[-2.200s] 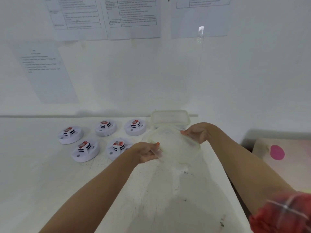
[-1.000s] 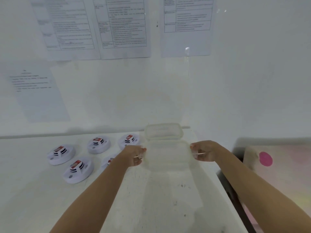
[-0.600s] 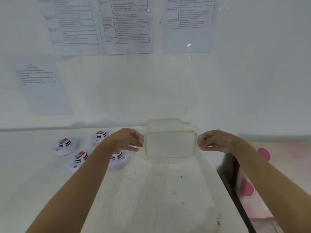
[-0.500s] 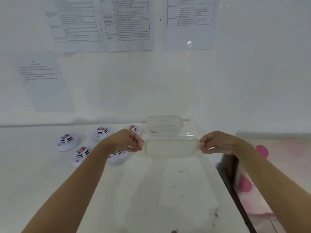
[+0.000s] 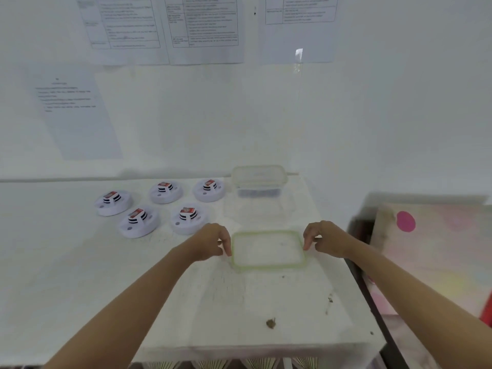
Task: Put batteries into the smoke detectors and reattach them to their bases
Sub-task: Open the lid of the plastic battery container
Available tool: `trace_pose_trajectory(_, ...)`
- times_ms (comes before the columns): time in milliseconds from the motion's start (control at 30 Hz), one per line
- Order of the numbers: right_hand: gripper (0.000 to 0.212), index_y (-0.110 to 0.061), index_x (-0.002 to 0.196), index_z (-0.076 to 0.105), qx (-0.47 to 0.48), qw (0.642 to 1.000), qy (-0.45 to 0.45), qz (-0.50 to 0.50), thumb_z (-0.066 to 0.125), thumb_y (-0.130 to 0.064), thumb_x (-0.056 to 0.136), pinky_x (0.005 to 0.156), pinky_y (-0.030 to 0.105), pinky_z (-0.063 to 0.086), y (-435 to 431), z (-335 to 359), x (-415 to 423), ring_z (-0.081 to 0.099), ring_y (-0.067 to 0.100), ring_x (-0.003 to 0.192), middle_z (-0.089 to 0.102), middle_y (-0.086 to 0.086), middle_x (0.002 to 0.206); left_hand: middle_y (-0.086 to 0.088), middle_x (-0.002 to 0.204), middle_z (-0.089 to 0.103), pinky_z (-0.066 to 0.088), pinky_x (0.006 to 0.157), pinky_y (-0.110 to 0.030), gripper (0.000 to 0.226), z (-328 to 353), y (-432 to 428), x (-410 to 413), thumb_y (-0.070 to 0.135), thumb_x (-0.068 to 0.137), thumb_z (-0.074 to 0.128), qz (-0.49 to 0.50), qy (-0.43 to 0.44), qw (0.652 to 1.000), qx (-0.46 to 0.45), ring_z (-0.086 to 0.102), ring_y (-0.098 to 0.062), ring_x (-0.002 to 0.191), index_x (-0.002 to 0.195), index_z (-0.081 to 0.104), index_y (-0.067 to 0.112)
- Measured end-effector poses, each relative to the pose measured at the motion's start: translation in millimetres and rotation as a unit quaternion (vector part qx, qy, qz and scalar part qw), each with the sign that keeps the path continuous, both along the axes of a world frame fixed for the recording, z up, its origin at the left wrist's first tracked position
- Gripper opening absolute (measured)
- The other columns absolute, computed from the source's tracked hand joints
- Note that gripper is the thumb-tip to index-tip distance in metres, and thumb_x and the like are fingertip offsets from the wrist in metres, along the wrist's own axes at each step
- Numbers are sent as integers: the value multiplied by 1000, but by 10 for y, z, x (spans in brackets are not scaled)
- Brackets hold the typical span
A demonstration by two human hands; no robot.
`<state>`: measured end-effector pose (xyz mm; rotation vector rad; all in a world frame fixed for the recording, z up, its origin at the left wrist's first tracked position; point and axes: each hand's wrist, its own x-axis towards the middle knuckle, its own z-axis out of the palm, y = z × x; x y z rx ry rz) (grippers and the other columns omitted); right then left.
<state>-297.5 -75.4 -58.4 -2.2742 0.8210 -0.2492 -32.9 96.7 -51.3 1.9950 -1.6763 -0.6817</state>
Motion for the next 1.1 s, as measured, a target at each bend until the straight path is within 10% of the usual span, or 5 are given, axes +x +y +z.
trace_pose_trajectory(133, 63, -37, 61, 68, -3, 999, -25, -34, 43, 21, 68, 82, 18, 41, 12, 18, 1, 60, -5, 80, 64, -11, 86, 2, 92, 59, 39, 71, -9, 30, -22, -4, -42, -11, 78, 52, 74, -16, 996, -40, 54, -12, 88, 88, 73, 7)
trace_pose_trajectory(267, 17, 0, 93, 65, 148, 967, -52, -198, 60, 7, 80, 60, 24, 46, 4, 97, 41, 54, 16, 64, 60, 11, 82, -6, 83, 51, 47, 62, -22, 13, 3, -76, -75, 13, 84, 67, 265, 144, 953, 19, 53, -20, 71, 85, 55, 9)
trace_pose_trajectory(400, 13, 1, 82, 60, 207, 950, 3, -234, 71, -1, 77, 49, 25, 53, 100, 125, 144, 56, 20, 53, 56, 11, 65, -8, 56, 46, 49, 46, -21, 39, -8, -112, -170, 7, 82, 70, 276, 180, 941, 74, 48, -16, 47, 54, 42, 8)
trace_pose_trajectory(700, 25, -4, 63, 52, 198, 944, -28, -261, 69, 12, 70, 48, 29, 53, 50, 30, 280, 54, 22, 50, 54, 11, 61, -11, 62, 55, 52, 45, -23, 30, -49, -259, -165, -3, 82, 66, 300, 169, 937, 53, 58, -19, 54, 60, 48, 6)
trace_pose_trajectory(1100, 23, 6, 103, 58, 233, 927, -85, -280, 62, -10, 86, 49, 22, 49, -519, 463, 470, 51, 19, 55, 54, 11, 71, -9, 66, 47, 37, 51, -23, 25, 406, -726, 198, 13, 90, 57, 368, 276, 887, -49, 43, -17, 54, 67, 46, 9)
